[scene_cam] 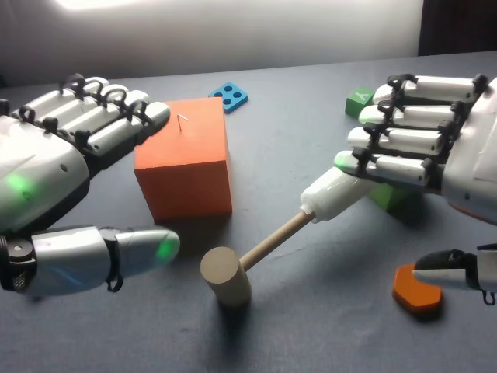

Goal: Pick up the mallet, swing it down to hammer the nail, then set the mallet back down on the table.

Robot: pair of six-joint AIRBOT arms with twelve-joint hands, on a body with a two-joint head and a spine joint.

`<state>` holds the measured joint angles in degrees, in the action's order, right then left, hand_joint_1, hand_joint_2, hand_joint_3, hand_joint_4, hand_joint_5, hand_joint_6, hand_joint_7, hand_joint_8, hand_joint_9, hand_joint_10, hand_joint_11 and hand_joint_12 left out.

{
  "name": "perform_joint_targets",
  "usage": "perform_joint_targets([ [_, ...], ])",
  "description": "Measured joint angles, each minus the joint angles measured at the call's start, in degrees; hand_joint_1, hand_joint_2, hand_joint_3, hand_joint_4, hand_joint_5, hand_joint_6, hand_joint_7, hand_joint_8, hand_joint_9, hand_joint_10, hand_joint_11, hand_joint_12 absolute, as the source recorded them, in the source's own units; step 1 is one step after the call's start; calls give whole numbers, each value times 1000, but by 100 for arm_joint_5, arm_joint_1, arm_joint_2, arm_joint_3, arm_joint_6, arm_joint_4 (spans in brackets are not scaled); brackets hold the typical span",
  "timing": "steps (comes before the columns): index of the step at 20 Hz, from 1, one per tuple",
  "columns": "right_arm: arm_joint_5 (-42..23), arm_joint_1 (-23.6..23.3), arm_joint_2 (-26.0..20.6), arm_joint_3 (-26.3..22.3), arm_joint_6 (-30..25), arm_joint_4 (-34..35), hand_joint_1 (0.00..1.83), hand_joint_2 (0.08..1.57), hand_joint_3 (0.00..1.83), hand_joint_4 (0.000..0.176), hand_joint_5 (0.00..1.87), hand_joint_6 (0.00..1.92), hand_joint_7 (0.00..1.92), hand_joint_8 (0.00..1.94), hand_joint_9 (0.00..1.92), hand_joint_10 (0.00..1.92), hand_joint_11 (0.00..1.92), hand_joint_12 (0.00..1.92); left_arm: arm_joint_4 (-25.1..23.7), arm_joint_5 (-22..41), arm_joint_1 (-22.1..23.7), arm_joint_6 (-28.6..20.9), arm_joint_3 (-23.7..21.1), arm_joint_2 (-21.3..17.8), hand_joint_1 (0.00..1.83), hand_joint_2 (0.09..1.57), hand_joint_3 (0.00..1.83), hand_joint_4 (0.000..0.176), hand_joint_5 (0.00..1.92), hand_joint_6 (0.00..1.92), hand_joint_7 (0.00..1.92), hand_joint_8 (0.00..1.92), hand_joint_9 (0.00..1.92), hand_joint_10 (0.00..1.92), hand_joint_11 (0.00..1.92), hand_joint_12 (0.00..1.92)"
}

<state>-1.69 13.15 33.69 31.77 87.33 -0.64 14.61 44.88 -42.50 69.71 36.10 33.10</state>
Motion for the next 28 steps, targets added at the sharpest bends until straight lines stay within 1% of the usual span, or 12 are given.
perform_joint_targets([
  [2, 660, -520, 101, 90, -361, 57, 1172, 1014, 0, 0, 96, 2, 54, 0, 33, 0, 0, 171, -487, -227, 0, -402, 212, 94, 0, 1152, 6, 0, 0, 0, 0, 0, 0, 0, 0, 6],
  [4, 1152, -800, 168, 258, -879, 57, 1308, 995, 0, 0, 117, 2, 80, 3, 48, 3, 0, 278, -671, -398, -15, -542, 387, 225, 0, 1151, 5, 0, 0, 0, 0, 0, 0, 0, 0, 0],
  [7, 1919, -960, 431, 531, -1615, -22, 1315, 994, 0, 0, 140, 6, 84, 2, 45, 1, 0, 385, -688, -417, -173, -667, 717, 494, 0, 1157, 6, 0, 15, 6, 28, 10, 22, 9, 14, 7],
  [8, 2232, -1005, 673, 632, -3001, -1126, 1315, 994, 0, 0, 142, 7, 84, 2, 45, 1, 0, 386, -710, -321, -295, -778, 905, 651, 0, 1158, 6, 0, 18, 7, 32, 11, 26, 10, 16, 8],
  [9, 2465, -1027, 896, 723, -3888, -1989, 1315, 994, 0, 0, 142, 7, 84, 2, 45, 1, 0, 386, -710, -219, -376, -879, 1060, 804, 0, 1158, 6, 0, 18, 7, 32, 11, 26, 10, 16, 8],
  [13, 2632, -1049, 1486, 1161, -5362, -3407, 1335, 975, 0, 0, 125, 0, 87, 1, 63, 3, 0, 413, -754, 83, -577, -1110, 1432, 1097, 0, 1165, 7, 0, 0, 0, 0, 0, 0, 0, 0, 0],
  [15, 2730, -973, 1779, 1270, -6137, -4085, 1263, 982, 0, 0, 124, 6, 96, 4, 68, 4, 0, 419, -772, 225, -660, -1132, 1510, 1198, 0, 1171, 9, 0, 0, 0, 4, 2, 0, 0, 0, 0],
  [18, 2765, -896, 2260, 1508, -6391, -4269, 1310, 968, 0, 0, 158, 7, 116, 3, 94, 6, 0, 542, -848, 278, -767, -1137, 1558, 1252, 0, 1177, 10, 0, 0, 0, 4, 2, 0, 0, 0, 0],
  [21, 2883, -782, 2695, 1738, -6647, -4234, 1302, 983, 0, 0, 148, 4, 105, 2, 94, 4, 0, 560, -898, 302, -774, -1137, 1696, 1342, 0, 1192, 14, 0, 0, 0, 13, 3, 2, 0, 0, 0],
  [24, 2953, -745, 2909, 1937, -6824, -4454, 1306, 985, 0, 0, 157, 3, 115, 2, 103, 4, 0, 561, -929, 365, -780, -1154, 1792, 1458, 0, 1195, 14, 0, 0, 0, 12, 2, 0, 0, 0, 0],
  [25, 2955, -710, 2992, 2009, -6870, -4621, 1237, 984, 2, 0, 121, 0, 106, 0, 106, 3, 0, 591, -957, 365, -778, -1156, 1829, 1499, 0, 1198, 13, 0, 6, 2, 22, 6, 0, 0, 0, 0],
  [28, 2999, -553, 3165, 2216, -6922, -4590, 1279, 975, 0, 0, 149, 6, 127, 4, 123, 5, 0, 629, -968, 385, -778, -1154, 1899, 1534, 0, 1191, 9, 0, 0, 0, 22, 5, 0, 0, 0, 0],
])
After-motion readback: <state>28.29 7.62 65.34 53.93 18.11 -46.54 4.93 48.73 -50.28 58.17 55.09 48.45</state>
